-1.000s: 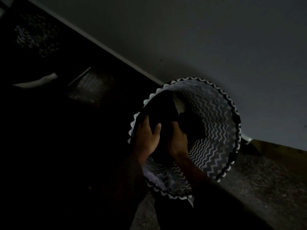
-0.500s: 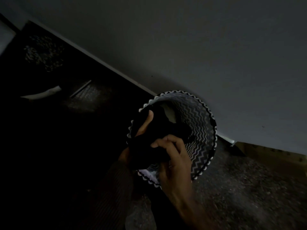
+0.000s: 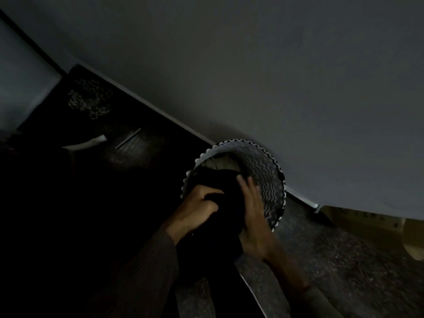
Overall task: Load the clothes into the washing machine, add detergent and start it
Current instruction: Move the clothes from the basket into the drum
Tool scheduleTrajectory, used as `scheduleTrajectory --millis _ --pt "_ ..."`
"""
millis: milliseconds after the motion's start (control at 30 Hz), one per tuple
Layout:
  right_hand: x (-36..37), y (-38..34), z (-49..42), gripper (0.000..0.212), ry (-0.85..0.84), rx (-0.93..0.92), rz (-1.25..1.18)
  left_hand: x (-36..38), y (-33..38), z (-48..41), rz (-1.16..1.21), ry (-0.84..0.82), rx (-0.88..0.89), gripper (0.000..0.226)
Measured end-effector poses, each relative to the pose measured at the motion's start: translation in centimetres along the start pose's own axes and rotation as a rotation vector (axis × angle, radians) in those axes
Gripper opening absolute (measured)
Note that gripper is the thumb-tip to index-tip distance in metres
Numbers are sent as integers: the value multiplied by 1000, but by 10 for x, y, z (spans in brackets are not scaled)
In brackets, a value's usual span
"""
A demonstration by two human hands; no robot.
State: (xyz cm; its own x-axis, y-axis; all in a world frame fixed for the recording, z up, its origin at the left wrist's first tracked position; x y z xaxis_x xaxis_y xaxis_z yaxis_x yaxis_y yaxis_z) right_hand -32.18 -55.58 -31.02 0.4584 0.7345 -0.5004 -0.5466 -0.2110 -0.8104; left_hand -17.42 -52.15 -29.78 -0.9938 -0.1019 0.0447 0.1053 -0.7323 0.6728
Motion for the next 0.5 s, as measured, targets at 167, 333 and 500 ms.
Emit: scheduleTrajectory --millis 167,333,500 --pt "-10 -23 4 66 48 136 -172 6 64 43 -283 13 286 42" --pt "-41 -79 -9 65 304 99 -103 -5 87 93 -638 564 557 51" --pt "-56 -140 4 60 476 126 -18 -8 82 146 -250 713 355 71"
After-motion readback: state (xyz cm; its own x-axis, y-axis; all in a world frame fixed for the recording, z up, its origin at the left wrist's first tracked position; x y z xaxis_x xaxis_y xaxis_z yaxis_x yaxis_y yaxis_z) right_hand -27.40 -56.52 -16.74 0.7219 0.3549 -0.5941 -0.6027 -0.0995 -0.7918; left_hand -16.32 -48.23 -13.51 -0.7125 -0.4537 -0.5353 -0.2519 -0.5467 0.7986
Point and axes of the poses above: each hand's wrist, its own z-axis away from the middle knuckle, its own x-axis out of the palm, y = z × x, the point moved 5 cm from there along -z, towards the middle knuckle, and after that the axes turned 4 degrees about -y, right-handed, at the moved point
